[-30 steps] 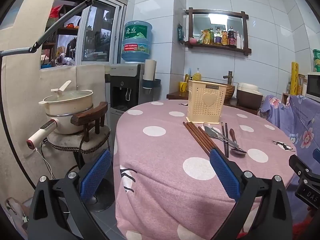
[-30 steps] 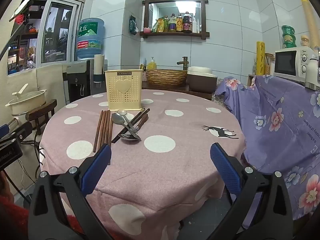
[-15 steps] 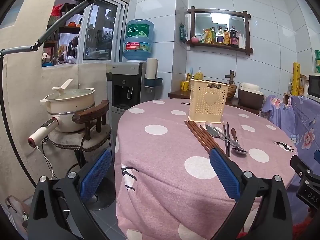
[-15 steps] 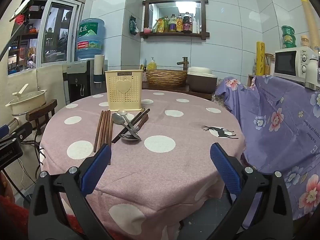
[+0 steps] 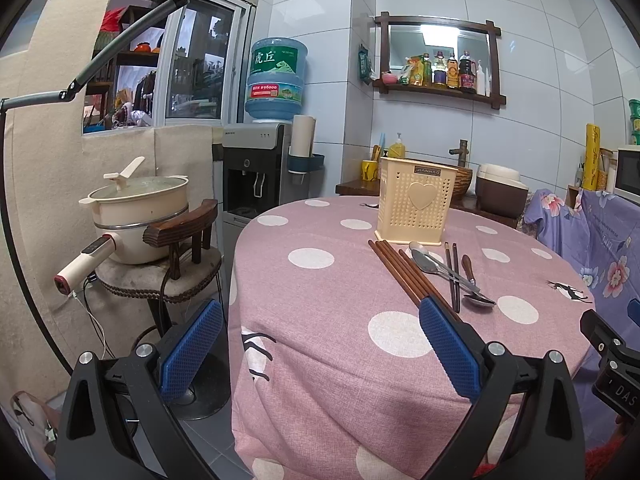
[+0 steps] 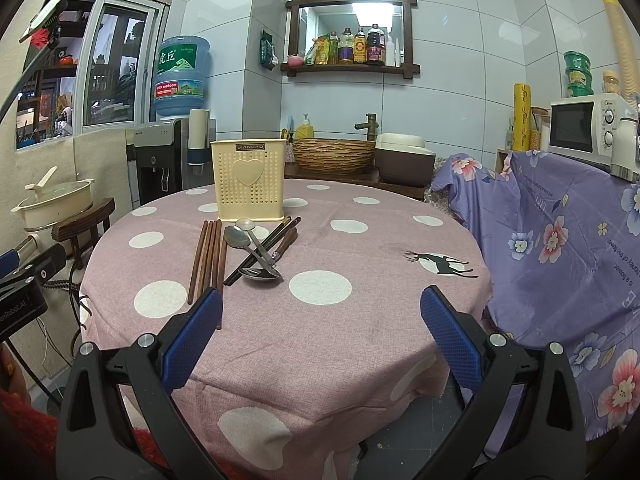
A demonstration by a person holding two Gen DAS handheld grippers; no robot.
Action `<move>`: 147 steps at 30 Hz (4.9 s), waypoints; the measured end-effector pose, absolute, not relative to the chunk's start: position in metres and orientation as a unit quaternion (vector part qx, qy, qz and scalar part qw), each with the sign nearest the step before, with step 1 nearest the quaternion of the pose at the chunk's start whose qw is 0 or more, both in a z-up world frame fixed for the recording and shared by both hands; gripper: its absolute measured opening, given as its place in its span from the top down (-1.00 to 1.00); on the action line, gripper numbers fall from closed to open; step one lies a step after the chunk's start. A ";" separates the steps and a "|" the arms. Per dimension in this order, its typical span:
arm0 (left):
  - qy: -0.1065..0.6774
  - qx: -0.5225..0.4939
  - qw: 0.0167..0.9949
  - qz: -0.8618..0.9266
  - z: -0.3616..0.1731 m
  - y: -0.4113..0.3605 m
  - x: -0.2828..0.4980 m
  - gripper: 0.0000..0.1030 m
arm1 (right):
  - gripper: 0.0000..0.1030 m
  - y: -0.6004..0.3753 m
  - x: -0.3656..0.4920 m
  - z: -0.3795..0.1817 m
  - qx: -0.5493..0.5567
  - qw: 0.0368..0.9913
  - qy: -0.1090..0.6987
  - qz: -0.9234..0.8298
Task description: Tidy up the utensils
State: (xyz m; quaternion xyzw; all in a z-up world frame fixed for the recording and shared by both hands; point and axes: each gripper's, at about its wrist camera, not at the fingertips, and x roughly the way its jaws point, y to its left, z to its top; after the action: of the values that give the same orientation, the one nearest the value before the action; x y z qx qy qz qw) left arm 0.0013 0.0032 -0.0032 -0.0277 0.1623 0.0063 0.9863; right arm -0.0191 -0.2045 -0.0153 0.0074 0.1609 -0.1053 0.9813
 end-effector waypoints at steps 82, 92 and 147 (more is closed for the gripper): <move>0.251 -0.011 0.966 -0.057 -0.019 -0.011 0.047 -0.90 | -0.91 -0.208 0.040 -0.039 0.026 0.968 0.245 -0.044; 0.287 0.045 0.955 -0.066 -0.003 -0.025 0.114 -0.90 | -0.91 -0.236 0.111 -0.026 0.034 0.953 0.300 -0.043; 0.465 0.044 0.882 -0.069 -0.036 -0.044 0.282 -0.24 | 0.69 -0.255 0.298 -0.050 0.117 0.866 0.484 -0.038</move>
State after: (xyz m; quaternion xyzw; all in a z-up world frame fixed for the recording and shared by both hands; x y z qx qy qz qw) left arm 0.2818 -0.0443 -0.0364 0.0435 0.4647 -0.0688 0.8817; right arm 0.2976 -0.2546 -0.0497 0.1167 0.4841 -0.0377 0.8664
